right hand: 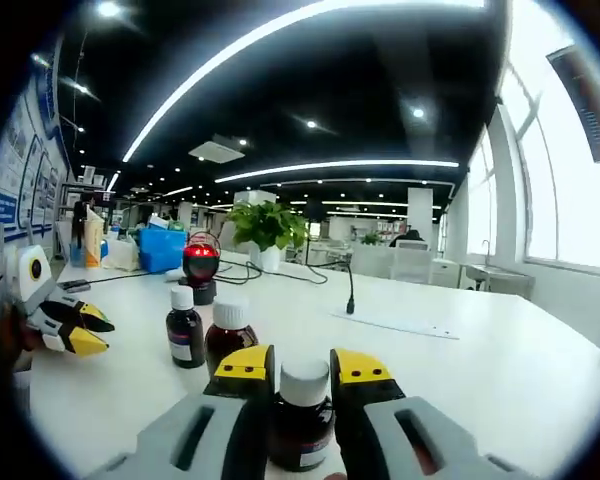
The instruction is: Rotate the medicine bottle to make it face forward pick up the medicine bottle inspect the drug traceability code place the medicine on the table
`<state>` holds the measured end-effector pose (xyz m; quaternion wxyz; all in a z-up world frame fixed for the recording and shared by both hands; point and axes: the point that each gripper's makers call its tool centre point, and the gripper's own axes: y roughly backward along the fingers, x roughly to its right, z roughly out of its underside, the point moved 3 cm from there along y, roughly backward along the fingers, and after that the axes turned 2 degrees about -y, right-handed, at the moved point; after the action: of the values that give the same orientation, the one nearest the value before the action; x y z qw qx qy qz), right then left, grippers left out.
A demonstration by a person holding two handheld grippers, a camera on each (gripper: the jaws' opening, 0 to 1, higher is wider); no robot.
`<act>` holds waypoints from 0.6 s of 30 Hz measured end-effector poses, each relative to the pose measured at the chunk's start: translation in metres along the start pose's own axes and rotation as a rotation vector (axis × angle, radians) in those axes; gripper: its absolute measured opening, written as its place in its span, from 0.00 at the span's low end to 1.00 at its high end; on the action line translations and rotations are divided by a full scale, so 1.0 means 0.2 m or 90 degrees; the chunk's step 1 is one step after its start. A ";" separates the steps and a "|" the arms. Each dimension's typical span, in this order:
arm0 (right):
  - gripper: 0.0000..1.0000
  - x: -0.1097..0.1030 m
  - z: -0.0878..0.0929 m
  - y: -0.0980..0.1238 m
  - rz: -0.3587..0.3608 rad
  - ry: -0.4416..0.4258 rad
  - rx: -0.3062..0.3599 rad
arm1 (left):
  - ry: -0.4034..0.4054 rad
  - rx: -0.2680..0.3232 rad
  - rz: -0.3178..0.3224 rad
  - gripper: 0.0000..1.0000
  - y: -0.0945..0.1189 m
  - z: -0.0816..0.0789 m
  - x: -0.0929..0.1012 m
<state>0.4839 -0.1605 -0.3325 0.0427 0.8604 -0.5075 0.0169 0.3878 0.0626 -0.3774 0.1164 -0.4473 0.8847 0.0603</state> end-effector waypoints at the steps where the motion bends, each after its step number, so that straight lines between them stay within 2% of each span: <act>1: 0.18 0.00 0.00 0.00 -0.003 0.002 -0.001 | 0.000 0.000 0.000 0.10 0.00 0.00 0.00; 9: 0.16 0.00 0.02 0.00 -0.024 0.008 -0.010 | 0.000 -0.001 -0.001 0.10 0.00 0.00 0.00; 18: 0.15 -0.02 0.03 0.01 -0.007 0.010 -0.008 | 0.000 -0.002 -0.002 0.10 0.00 0.00 0.00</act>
<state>0.4800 -0.1582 -0.3381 0.0522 0.8627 -0.5027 0.0201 0.3887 0.0630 -0.3776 0.1158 -0.4489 0.8839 0.0613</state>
